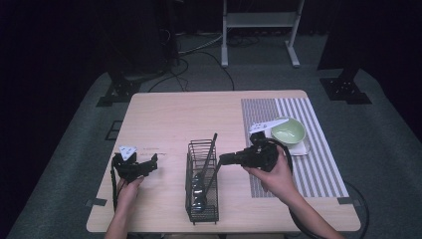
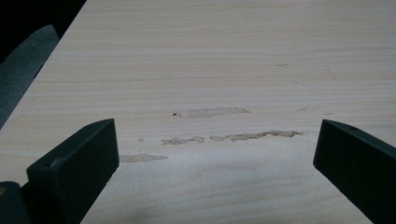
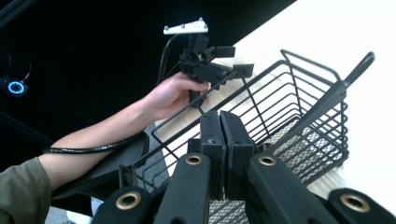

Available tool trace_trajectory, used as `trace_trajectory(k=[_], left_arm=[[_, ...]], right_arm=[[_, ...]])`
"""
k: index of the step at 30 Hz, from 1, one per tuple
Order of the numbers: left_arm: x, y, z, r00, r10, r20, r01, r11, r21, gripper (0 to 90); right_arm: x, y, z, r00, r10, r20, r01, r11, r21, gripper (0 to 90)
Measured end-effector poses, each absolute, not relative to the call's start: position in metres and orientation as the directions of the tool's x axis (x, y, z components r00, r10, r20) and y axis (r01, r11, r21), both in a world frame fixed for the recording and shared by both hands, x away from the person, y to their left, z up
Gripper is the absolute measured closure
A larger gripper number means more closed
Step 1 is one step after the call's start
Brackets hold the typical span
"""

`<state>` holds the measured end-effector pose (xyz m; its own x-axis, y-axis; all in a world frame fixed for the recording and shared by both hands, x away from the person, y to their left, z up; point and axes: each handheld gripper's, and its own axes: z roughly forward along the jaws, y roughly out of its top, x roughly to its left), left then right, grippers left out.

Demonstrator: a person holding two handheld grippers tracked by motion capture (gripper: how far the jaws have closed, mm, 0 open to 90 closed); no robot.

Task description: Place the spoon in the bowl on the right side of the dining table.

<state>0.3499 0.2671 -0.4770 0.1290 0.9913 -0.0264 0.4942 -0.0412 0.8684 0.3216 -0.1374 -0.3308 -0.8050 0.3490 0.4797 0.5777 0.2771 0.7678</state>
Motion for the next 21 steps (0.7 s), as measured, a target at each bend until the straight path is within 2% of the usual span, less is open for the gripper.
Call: trace_trajectory(k=[21], left_arm=[[0.35, 0.266, -0.477, 0.131, 0.991, -0.019, 0.494, -0.049, 0.868, 0.0]], right_arm=[[0.329, -0.162, -0.312, -0.775, 0.352, 0.525, 0.607, 0.182, 0.774, 88.5]])
